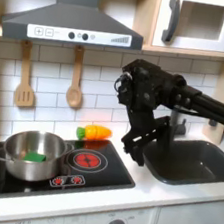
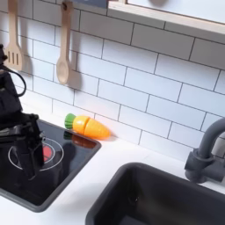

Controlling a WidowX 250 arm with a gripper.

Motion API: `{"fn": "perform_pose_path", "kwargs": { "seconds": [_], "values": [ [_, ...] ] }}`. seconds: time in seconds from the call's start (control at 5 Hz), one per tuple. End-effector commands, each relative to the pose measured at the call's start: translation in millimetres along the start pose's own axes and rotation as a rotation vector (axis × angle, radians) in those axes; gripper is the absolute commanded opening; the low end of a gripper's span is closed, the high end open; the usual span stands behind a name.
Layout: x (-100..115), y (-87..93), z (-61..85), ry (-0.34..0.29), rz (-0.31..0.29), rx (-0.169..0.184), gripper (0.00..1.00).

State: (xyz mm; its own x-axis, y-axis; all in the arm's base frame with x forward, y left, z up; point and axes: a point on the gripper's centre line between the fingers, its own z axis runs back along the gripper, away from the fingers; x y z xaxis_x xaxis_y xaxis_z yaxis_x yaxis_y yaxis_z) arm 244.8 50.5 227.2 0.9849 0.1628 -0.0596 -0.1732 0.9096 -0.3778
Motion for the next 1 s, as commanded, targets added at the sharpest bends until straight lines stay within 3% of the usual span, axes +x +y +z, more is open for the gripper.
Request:
{"fn": "perform_pose_path", "kwargs": {
  "seconds": [0.0, 0.2, 0.4, 0.6, 0.8],
  "values": [
    [-10, -8.0, -5.2, 0.041, 0.019, -0.077, 1.0],
    [-12, -11.9, -6.1, 0.053, 0.01, -0.127, 1.0],
    [-16, -14.9, -7.2, 0.084, 0.06, -0.226, 1.0],
    [-18, -19.6, -7.5, 0.098, 0.04, -0.299, 1.0],
    [-21, -21.3, -5.0, 0.101, 0.065, -0.386, 1.0]
  ]
}}
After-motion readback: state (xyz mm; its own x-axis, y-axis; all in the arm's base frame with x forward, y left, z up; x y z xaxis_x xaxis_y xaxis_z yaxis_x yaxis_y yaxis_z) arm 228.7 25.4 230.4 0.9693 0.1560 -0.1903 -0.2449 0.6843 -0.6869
